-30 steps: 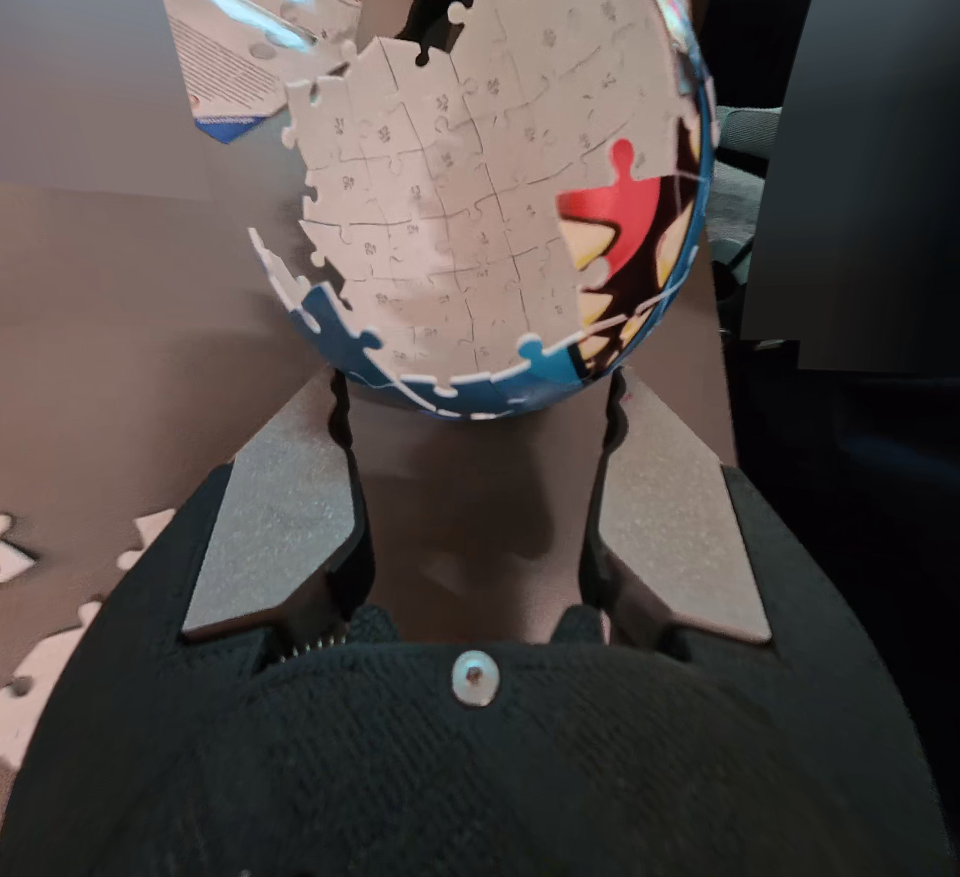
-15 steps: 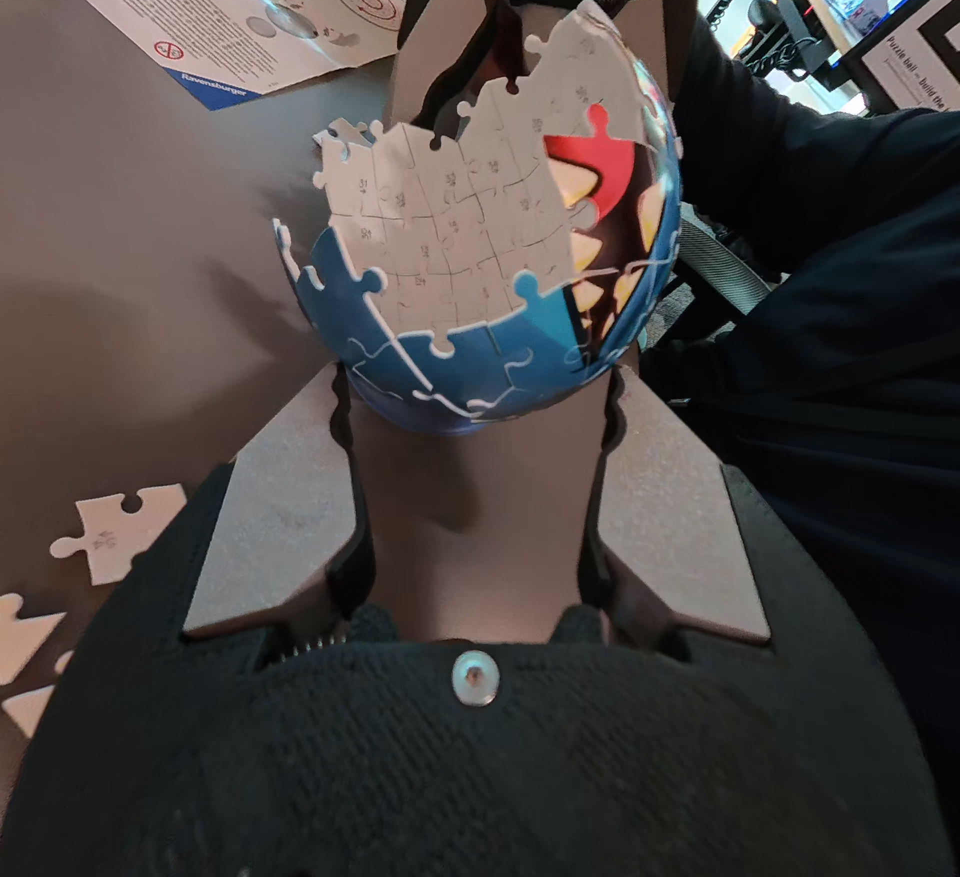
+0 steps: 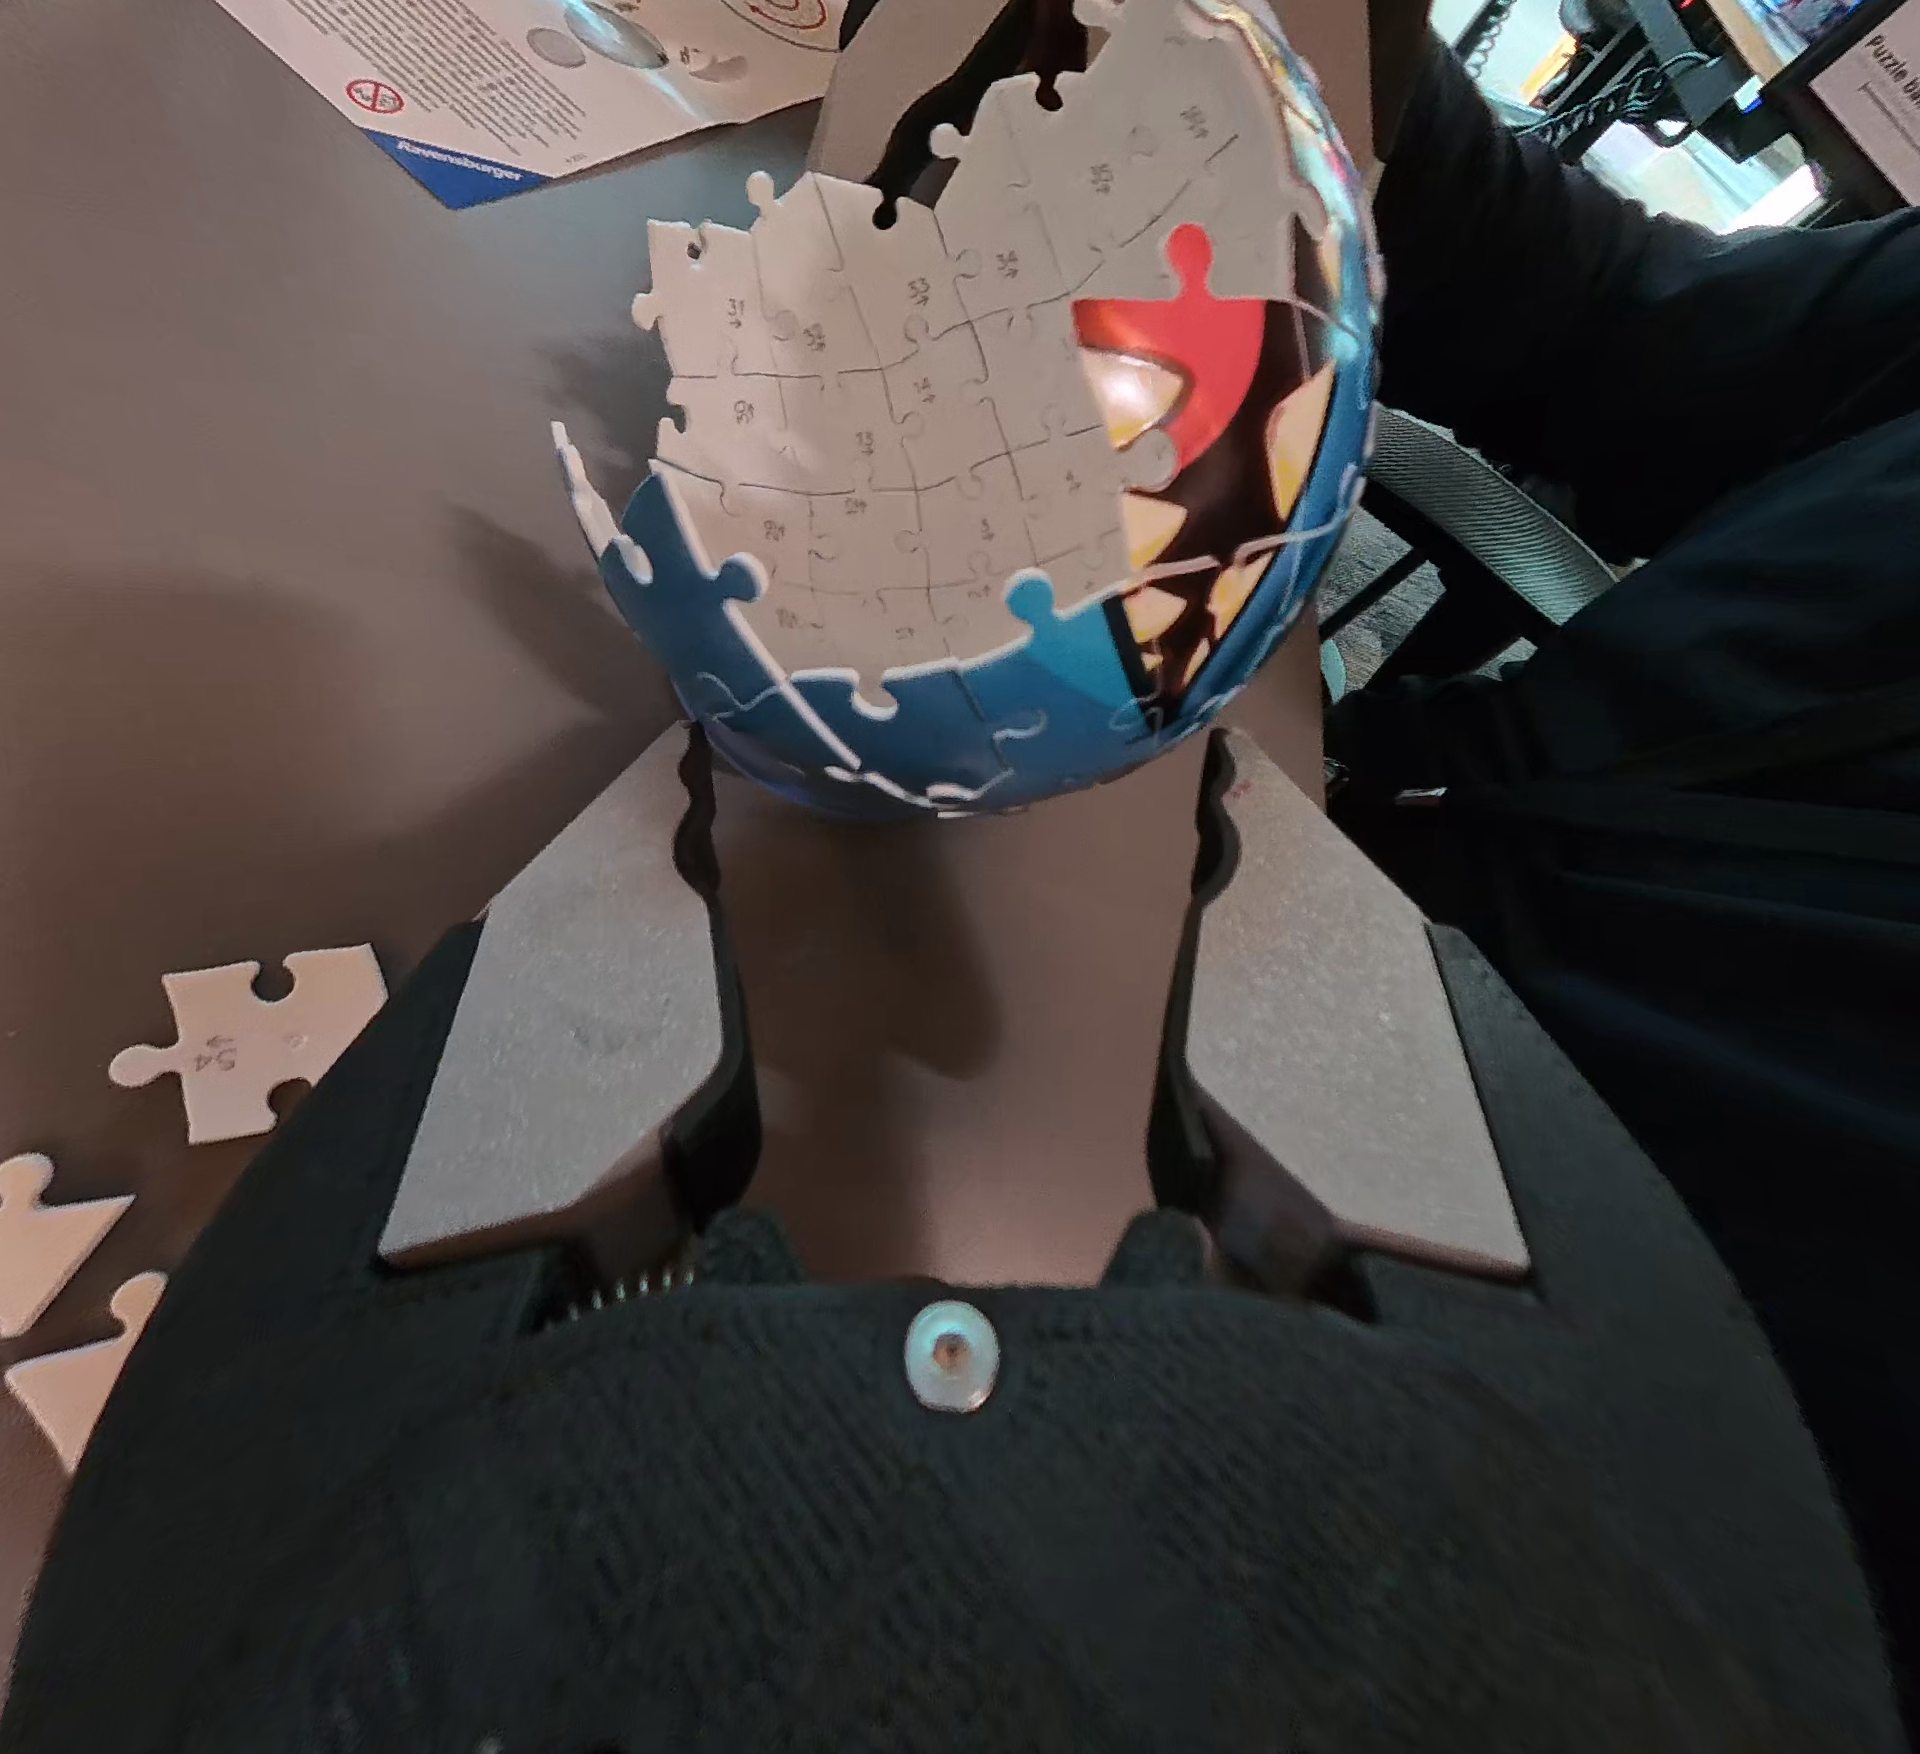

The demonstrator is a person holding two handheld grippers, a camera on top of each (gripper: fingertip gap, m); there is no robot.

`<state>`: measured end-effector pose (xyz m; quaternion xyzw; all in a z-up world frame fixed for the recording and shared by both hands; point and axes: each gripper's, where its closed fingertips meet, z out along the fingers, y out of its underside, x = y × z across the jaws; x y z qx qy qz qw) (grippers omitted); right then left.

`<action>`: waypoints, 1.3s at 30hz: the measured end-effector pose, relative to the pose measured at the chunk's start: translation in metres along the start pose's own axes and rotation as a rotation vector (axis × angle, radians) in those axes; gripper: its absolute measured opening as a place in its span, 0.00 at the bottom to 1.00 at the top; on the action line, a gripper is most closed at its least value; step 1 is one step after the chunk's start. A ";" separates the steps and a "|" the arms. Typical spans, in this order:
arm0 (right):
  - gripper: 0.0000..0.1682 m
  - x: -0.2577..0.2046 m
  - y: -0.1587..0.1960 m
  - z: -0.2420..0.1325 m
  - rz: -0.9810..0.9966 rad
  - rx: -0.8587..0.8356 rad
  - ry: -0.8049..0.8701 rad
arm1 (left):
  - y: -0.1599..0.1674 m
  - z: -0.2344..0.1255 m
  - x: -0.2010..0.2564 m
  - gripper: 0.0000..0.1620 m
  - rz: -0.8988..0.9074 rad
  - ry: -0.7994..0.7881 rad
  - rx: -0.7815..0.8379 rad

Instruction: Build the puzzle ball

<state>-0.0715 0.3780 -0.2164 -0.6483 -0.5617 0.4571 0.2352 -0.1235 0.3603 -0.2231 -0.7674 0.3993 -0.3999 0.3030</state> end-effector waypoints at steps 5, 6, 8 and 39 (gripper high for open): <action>0.60 0.000 0.000 -0.006 -0.025 0.029 0.004 | -0.003 -0.009 -0.002 0.57 0.024 -0.020 0.017; 0.60 -0.001 -0.001 -0.007 -0.022 0.036 0.000 | -0.004 -0.010 -0.003 0.57 0.032 -0.025 0.019; 0.60 -0.001 -0.001 -0.010 -0.020 0.037 -0.004 | -0.004 -0.014 -0.006 0.58 0.055 -0.034 0.011; 0.47 0.119 -0.007 -0.089 0.016 0.206 0.308 | -0.015 -0.054 -0.059 0.56 0.110 -0.173 0.111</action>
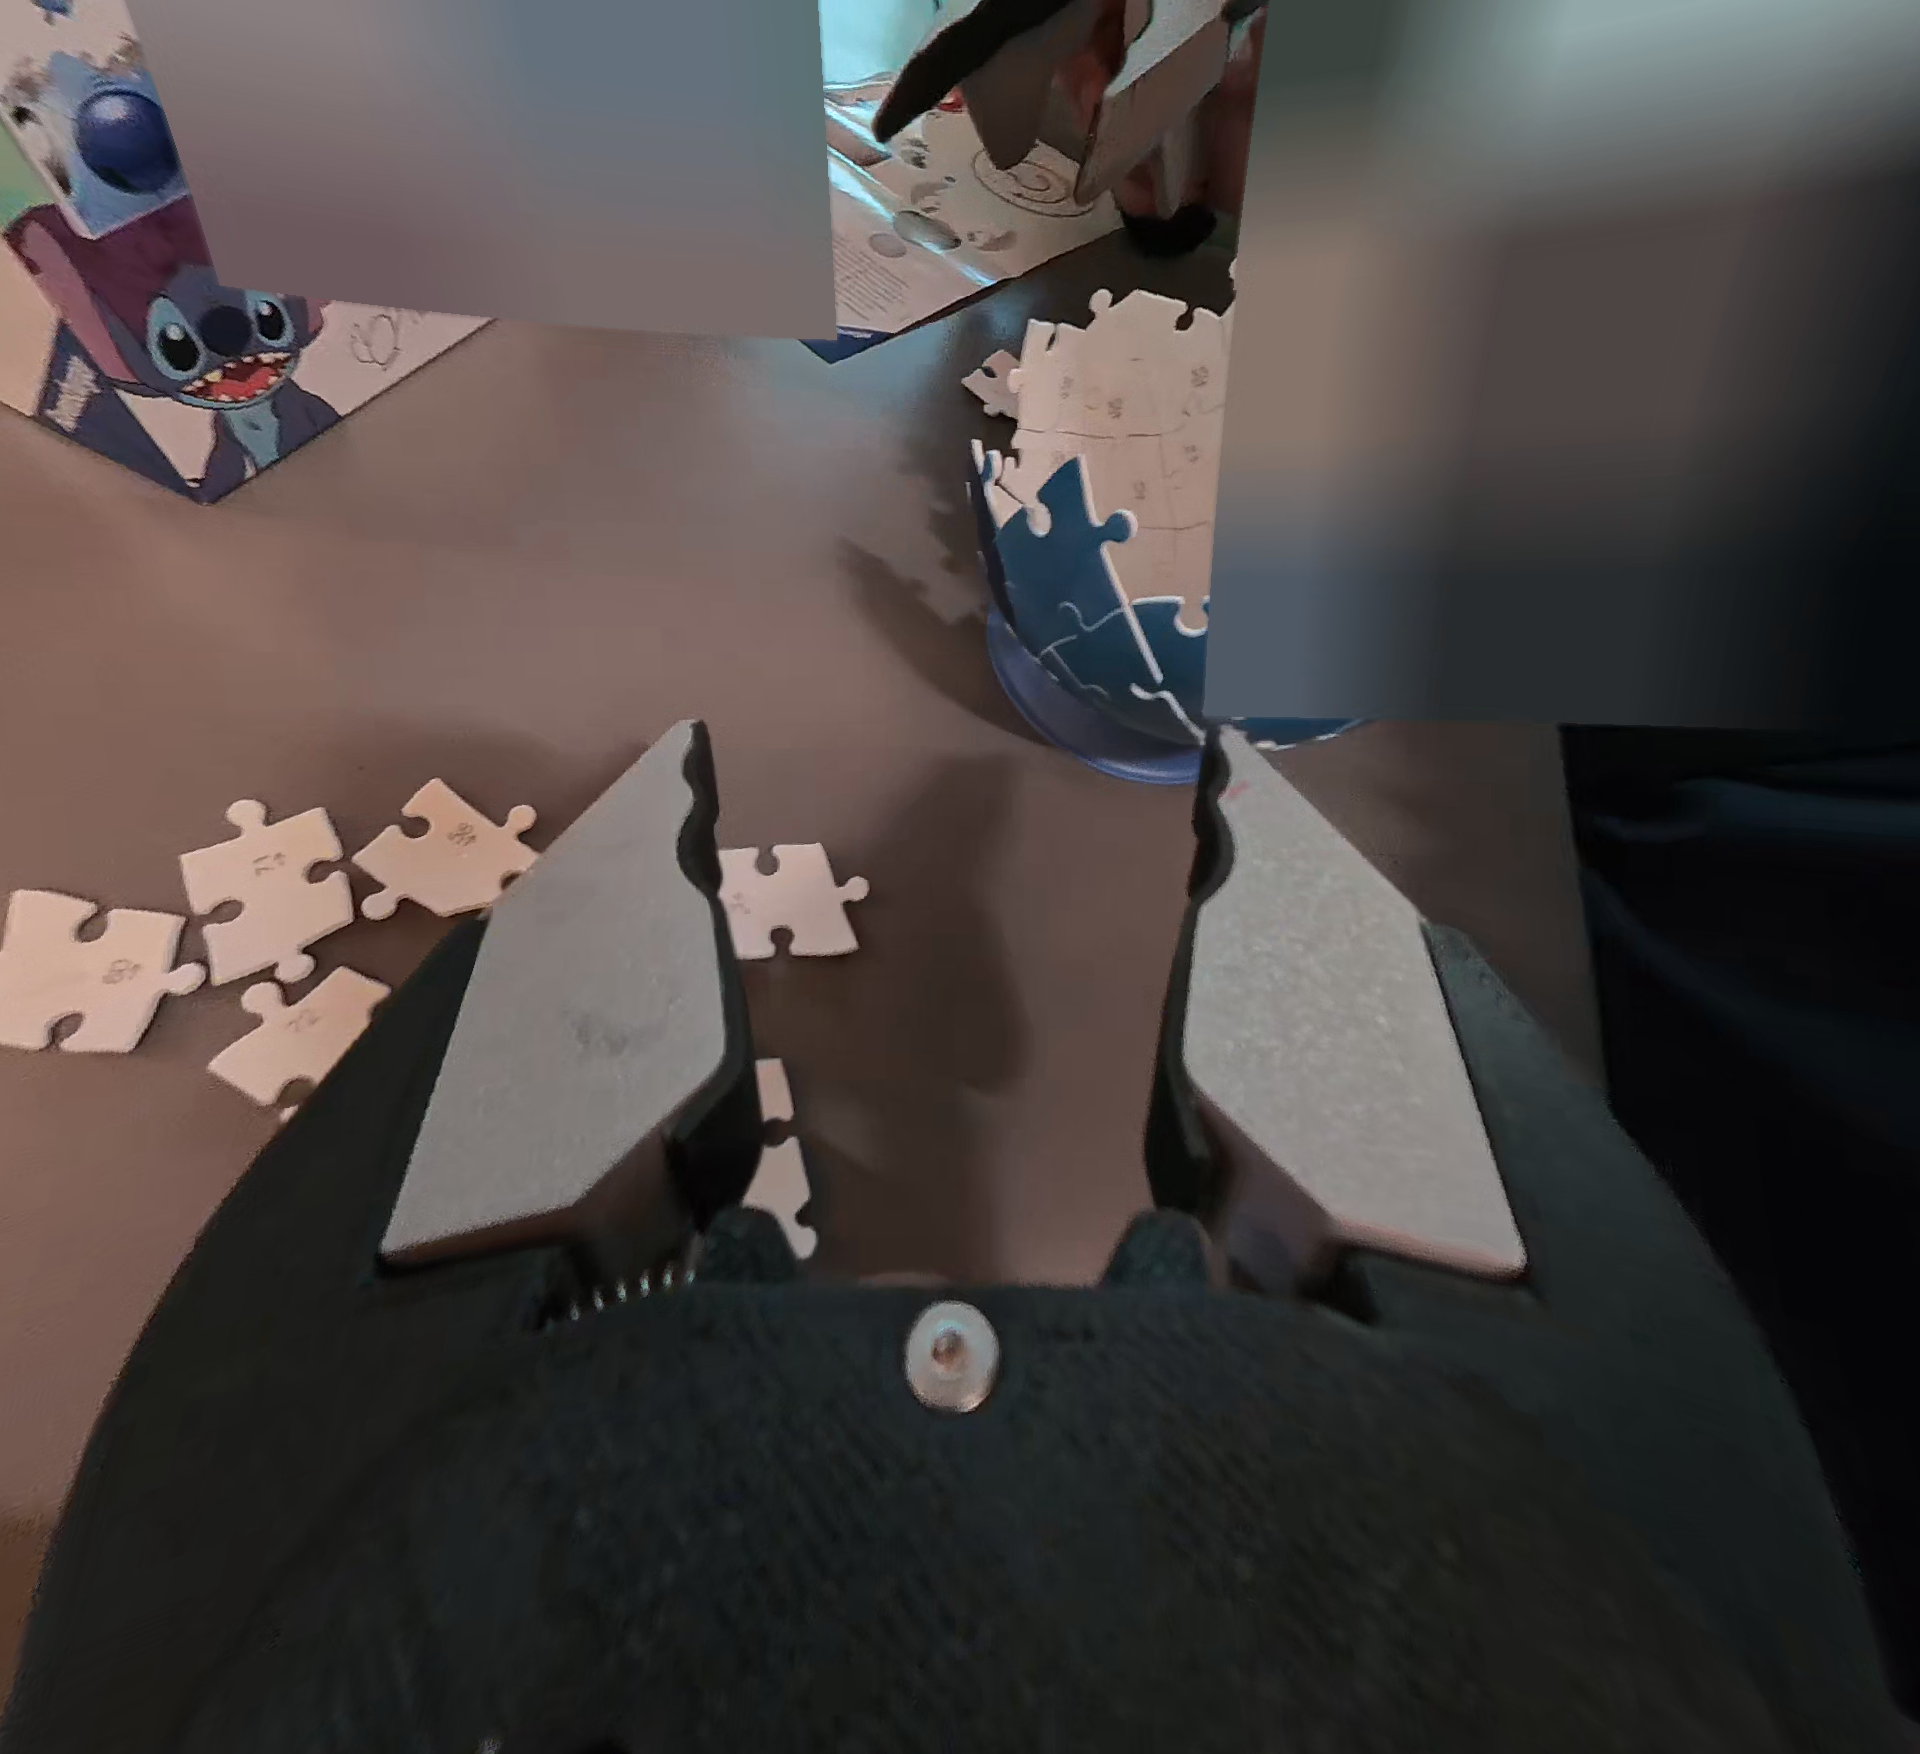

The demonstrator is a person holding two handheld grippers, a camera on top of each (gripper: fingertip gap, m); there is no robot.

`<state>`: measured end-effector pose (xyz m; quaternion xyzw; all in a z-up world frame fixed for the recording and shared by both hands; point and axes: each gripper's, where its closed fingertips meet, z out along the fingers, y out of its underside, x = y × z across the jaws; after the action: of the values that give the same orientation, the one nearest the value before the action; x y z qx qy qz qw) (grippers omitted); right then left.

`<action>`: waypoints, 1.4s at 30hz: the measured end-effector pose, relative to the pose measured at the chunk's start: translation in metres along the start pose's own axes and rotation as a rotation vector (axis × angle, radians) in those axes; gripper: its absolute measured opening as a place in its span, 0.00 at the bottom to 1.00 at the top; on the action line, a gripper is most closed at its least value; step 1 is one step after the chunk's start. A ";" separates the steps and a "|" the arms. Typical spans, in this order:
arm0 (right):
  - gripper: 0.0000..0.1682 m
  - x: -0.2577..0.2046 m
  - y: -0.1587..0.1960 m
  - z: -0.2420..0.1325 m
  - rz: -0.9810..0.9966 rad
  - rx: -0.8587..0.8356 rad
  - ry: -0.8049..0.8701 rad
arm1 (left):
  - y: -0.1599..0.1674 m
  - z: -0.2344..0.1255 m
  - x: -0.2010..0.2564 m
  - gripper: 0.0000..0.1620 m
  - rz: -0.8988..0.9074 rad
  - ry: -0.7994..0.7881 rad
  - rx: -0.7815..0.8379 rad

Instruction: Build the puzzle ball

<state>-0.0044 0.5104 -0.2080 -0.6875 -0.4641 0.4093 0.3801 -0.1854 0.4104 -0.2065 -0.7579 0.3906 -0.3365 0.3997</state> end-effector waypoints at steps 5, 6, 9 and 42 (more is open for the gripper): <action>0.51 0.020 0.018 -0.002 0.037 -0.101 0.144 | 0.001 -0.003 -0.009 0.54 -0.002 -0.061 -0.010; 0.52 0.026 0.023 -0.004 0.022 -0.132 0.203 | 0.000 -0.003 -0.010 0.54 -0.002 -0.070 -0.004; 0.56 0.034 0.042 -0.017 -0.039 -0.253 0.341 | 0.003 0.000 -0.012 0.53 -0.003 -0.086 -0.009; 0.09 -0.210 -0.035 -0.027 -0.471 -1.123 0.542 | 0.015 -0.003 -0.033 0.51 -0.108 -0.148 -0.004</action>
<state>-0.0403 0.3175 -0.1219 -0.7400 -0.6324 -0.1760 0.1468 -0.2083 0.4322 -0.2251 -0.8016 0.3191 -0.2998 0.4070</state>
